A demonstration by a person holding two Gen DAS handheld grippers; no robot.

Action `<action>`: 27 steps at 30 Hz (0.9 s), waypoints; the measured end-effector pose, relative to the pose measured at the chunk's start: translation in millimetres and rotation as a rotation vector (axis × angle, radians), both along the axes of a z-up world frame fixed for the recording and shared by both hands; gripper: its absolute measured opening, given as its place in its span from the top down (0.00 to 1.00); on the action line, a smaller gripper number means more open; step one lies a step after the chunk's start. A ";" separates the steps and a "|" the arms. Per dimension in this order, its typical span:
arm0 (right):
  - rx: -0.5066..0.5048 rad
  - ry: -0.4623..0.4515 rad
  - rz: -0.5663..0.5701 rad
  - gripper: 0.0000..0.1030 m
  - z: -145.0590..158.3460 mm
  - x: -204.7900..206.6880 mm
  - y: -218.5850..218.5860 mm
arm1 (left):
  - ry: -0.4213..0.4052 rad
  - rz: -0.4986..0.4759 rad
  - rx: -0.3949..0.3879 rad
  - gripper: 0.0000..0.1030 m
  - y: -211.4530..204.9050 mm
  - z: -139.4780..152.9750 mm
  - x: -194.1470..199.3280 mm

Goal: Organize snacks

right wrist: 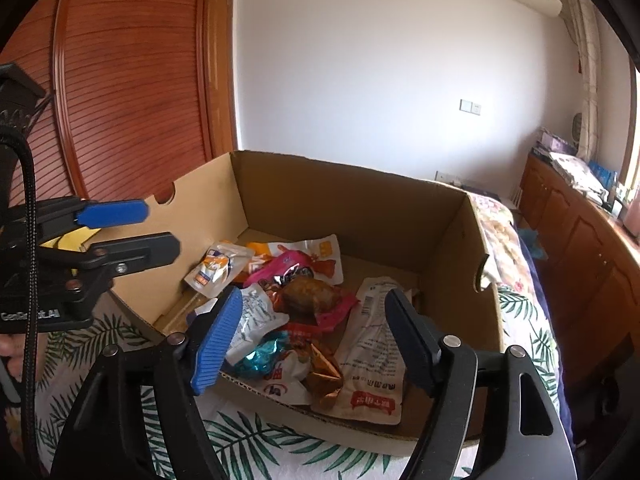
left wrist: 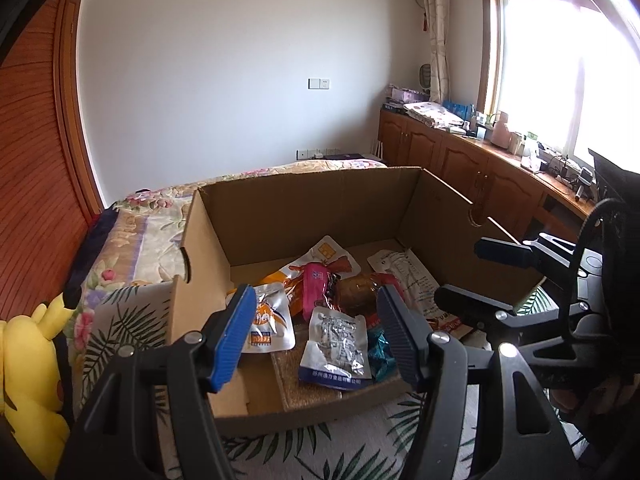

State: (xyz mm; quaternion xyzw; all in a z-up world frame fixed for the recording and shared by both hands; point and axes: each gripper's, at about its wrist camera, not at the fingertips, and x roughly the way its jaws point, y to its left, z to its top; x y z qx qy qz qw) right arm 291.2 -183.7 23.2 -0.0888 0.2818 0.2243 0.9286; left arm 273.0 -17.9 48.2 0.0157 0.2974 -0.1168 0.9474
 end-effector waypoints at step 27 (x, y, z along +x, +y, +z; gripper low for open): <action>0.088 -0.104 -0.116 0.10 49.5 -149.7 -50.3 | -0.130 0.063 0.010 0.17 -7.5 41.2 -152.5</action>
